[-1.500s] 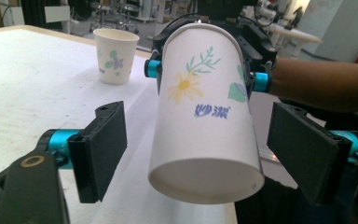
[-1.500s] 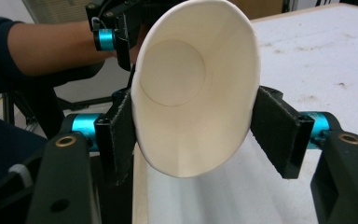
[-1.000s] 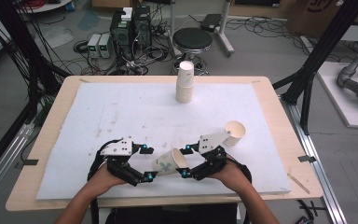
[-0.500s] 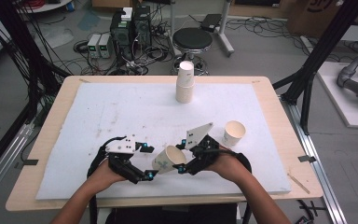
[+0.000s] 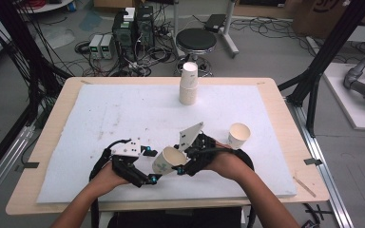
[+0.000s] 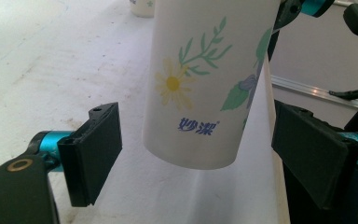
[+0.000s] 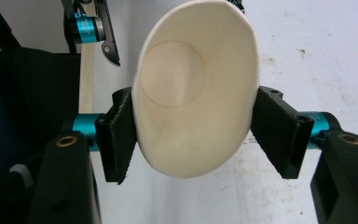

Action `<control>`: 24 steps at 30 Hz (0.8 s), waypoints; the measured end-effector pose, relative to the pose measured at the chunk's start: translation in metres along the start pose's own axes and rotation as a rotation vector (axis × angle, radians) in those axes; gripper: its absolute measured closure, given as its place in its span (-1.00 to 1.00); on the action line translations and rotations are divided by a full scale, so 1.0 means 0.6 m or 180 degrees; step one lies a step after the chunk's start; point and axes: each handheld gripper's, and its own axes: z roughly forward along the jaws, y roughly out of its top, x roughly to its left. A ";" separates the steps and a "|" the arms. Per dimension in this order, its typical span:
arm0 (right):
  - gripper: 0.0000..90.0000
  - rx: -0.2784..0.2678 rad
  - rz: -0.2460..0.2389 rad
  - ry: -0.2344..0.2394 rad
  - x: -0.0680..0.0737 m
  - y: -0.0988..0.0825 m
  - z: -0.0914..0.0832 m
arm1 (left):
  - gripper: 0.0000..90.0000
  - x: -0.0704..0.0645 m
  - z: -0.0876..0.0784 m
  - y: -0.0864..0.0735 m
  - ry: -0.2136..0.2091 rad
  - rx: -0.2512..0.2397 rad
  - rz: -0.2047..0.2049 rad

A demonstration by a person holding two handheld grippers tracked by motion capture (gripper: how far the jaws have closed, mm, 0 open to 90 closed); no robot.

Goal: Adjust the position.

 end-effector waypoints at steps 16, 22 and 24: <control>-0.23 0.0247 -0.0266 0.0049 0.001 0.037 0.017 | -0.55 0.000 0.009 0.014 -0.0076 0.0084 0.0081; -0.23 0.0350 -0.0275 0.0074 0.005 0.042 0.021 | -0.47 0.001 0.013 0.016 -0.0114 0.0119 0.0085; -0.23 0.0371 -0.0292 0.0082 0.005 0.042 0.023 | -0.43 0.002 0.014 0.016 -0.0132 0.0143 0.0087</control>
